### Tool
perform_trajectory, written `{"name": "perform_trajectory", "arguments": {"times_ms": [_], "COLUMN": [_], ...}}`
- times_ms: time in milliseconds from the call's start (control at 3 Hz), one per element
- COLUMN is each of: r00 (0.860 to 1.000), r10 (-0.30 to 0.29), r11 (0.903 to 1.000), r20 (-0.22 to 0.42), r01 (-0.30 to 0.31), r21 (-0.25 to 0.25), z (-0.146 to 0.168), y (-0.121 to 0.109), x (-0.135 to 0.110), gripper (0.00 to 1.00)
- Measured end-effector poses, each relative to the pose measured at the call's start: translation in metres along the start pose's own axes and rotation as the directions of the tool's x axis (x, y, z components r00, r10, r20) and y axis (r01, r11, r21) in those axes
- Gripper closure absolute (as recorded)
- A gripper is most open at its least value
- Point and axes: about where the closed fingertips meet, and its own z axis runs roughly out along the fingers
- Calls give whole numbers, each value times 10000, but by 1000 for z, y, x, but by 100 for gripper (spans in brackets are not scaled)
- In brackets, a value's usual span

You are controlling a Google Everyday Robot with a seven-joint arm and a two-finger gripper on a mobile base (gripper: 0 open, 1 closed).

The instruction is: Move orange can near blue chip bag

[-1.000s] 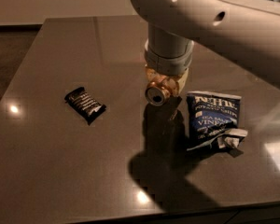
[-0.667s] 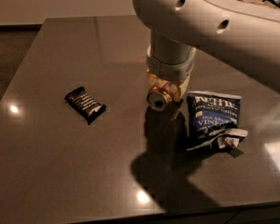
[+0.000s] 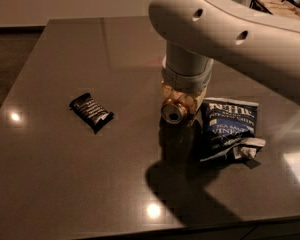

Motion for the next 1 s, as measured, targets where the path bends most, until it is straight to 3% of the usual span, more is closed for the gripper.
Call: {"name": "perform_trajectory", "arguments": {"times_ms": [667, 1000], "r00": [9999, 9999], "r10": [-77, -77], "r11": [9997, 9997], "r20": [82, 81], "r01": [79, 79], "r21": [-212, -211], "z": [8, 8], "y": [5, 5], "x": [-2, -2], "gripper": [0, 0]}}
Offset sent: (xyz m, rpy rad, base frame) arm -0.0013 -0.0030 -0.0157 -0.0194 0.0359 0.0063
